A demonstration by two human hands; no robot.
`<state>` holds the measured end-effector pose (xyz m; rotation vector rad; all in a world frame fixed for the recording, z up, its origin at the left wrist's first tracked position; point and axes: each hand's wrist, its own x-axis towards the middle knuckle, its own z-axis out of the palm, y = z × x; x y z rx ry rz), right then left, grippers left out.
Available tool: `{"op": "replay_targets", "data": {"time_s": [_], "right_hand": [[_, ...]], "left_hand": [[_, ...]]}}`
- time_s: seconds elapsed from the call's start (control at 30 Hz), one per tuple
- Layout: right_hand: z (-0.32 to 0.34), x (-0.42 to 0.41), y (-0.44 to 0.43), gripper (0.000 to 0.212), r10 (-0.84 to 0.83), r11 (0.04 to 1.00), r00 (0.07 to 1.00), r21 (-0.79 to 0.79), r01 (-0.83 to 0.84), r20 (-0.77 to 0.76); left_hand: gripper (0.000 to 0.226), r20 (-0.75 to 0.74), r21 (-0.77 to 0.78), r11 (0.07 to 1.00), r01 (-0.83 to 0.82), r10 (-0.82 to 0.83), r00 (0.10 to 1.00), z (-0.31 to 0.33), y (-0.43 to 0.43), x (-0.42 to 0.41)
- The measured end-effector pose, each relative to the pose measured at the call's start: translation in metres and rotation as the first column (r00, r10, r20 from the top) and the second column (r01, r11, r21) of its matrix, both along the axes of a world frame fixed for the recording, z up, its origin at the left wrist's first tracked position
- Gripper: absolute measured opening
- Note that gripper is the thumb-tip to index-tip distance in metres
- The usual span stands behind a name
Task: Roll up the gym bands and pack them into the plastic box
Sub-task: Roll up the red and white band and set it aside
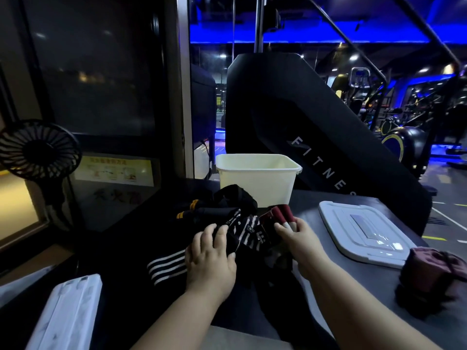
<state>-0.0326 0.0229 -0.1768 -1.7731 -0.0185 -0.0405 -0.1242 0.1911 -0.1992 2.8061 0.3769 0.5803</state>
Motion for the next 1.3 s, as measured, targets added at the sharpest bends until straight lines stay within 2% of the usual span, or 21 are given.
{"op": "replay_targets", "data": {"time_s": [0.07,0.13,0.2,0.27,0.3,0.33,0.4,0.43,0.47,0.53,0.6,0.7,0.77,0.83,0.9,0.97,1.03,1.13,1.23,1.3], "right_hand": [[0.008,-0.010,-0.013,0.050,-0.034,0.996,0.999,0.077,0.033,0.013],[0.017,-0.021,-0.027,0.042,-0.023,0.979,1.000,0.202,0.023,-0.005],[0.025,-0.034,-0.041,0.032,0.050,0.972,0.999,0.232,-0.048,-0.003],[0.028,-0.046,-0.054,0.033,0.123,0.987,0.992,0.101,-0.124,0.013],[0.029,-0.050,-0.060,0.034,0.168,0.985,0.986,0.035,-0.169,0.022],[0.030,-0.057,-0.065,0.032,0.220,0.975,0.975,-0.005,-0.220,0.018],[0.030,-0.065,-0.073,0.027,0.303,0.952,0.953,-0.029,-0.303,-0.002],[0.030,-0.069,-0.076,0.025,0.335,0.942,0.942,-0.036,-0.335,0.004],[0.031,-0.071,-0.079,0.023,0.352,0.935,0.936,-0.050,-0.352,0.008],[0.032,-0.075,-0.087,0.025,0.359,0.931,0.933,-0.068,-0.358,0.010],[0.032,-0.078,-0.094,0.030,0.365,0.926,0.931,-0.102,-0.364,-0.003],[0.033,-0.081,-0.100,0.047,0.328,0.921,0.944,-0.231,-0.314,0.026],[0.032,-0.080,-0.103,0.072,0.241,0.890,0.968,-0.414,-0.192,0.070],[0.030,-0.080,-0.106,0.093,0.141,0.843,0.987,-0.532,-0.075,0.083],[0.029,-0.082,-0.110,0.095,0.056,0.821,0.996,-0.571,-0.009,0.064],[0.030,-0.087,-0.114,0.083,-0.010,0.866,1.000,-0.501,0.012,0.007],[0.034,-0.095,-0.116,0.071,-0.022,0.957,0.994,-0.290,-0.011,-0.109],[0.035,-0.107,-0.116,0.063,0.119,0.990,0.944,-0.039,-0.137,-0.307],[0.028,-0.113,-0.109,0.062,0.206,0.977,0.920,0.115,-0.177,-0.335],[0.022,-0.111,-0.106,0.053,0.175,0.981,0.940,0.126,-0.144,-0.291]], "left_hand": [[0.054,-0.050,0.024,0.999,0.048,-0.047,0.998,-0.002,-0.001,-0.003],[0.049,-0.060,-0.003,0.998,0.058,-0.058,0.997,0.000,-0.003,-0.006],[0.051,0.061,-0.087,0.993,0.085,-0.080,0.995,0.005,-0.011,-0.005],[0.058,0.238,-0.263,0.944,0.199,-0.136,0.962,0.016,-0.026,-0.004],[0.053,0.274,-0.409,0.874,0.264,-0.159,0.949,0.021,-0.035,-0.004],[0.046,0.264,-0.568,0.764,0.306,-0.183,0.947,0.029,-0.045,-0.007],[0.043,0.170,-0.827,0.488,0.280,-0.259,0.951,0.044,-0.063,-0.015],[0.043,0.130,-0.906,0.351,0.235,-0.297,0.946,0.047,-0.070,-0.019],[0.039,0.110,-0.957,0.222,0.188,-0.320,0.941,0.050,-0.076,-0.022],[0.044,0.101,-0.991,0.053,0.125,-0.327,0.940,0.049,-0.083,-0.021],[0.040,0.095,-0.995,-0.011,0.097,-0.341,0.935,0.046,-0.088,-0.022],[0.040,0.082,-0.997,-0.019,0.081,-0.354,0.932,0.038,-0.096,-0.023],[0.038,0.094,-0.995,-0.041,0.086,-0.345,0.934,0.033,-0.102,-0.023],[0.037,0.122,-0.992,-0.065,0.107,-0.313,0.942,0.028,-0.107,-0.023],[0.036,0.148,-0.988,-0.073,0.134,-0.252,0.956,0.023,-0.111,-0.022],[0.036,0.168,-0.985,-0.079,0.156,-0.181,0.969,0.020,-0.113,-0.020],[0.038,0.184,-0.981,-0.090,0.173,-0.127,0.975,0.018,-0.113,-0.018],[0.034,0.214,-0.976,-0.071,0.208,-0.095,0.972,0.019,-0.115,-0.019],[0.036,0.208,-0.978,-0.040,0.205,-0.132,0.969,0.018,-0.120,-0.022],[0.043,0.175,-0.984,0.006,0.179,-0.192,0.966,0.018,-0.122,-0.026]]}}
